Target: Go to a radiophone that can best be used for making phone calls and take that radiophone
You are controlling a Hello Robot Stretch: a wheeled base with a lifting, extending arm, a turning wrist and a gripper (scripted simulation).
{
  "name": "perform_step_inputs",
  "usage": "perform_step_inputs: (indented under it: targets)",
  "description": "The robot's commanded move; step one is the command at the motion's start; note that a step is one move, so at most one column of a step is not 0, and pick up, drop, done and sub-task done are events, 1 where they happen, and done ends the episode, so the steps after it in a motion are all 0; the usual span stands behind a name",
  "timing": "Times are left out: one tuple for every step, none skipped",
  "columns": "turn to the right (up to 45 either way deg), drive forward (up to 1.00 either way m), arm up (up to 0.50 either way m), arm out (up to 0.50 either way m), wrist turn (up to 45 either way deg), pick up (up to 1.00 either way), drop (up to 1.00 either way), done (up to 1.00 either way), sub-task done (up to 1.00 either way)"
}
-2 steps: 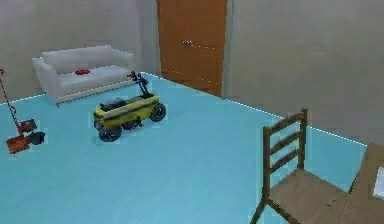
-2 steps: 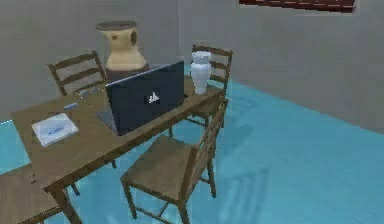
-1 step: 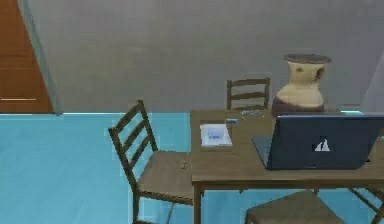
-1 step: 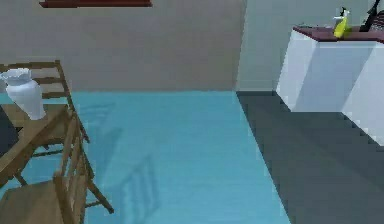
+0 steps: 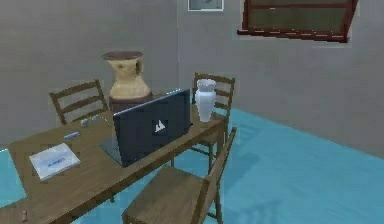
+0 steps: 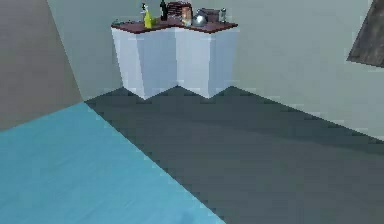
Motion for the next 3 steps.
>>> perform_step_inputs:
  targets:
    - [27.0, 0.0, 0.0, 0.0, 0.0, 0.0, 0.0, 0.0, 0.0]
    - [0.0, 0.7, 0.0, 0.0, 0.0, 0.0, 0.0, 0.0, 0.0]
    - [-45.0, 0.0, 0.0, 0.0, 0.0, 0.0, 0.0, 0.0, 0.0]
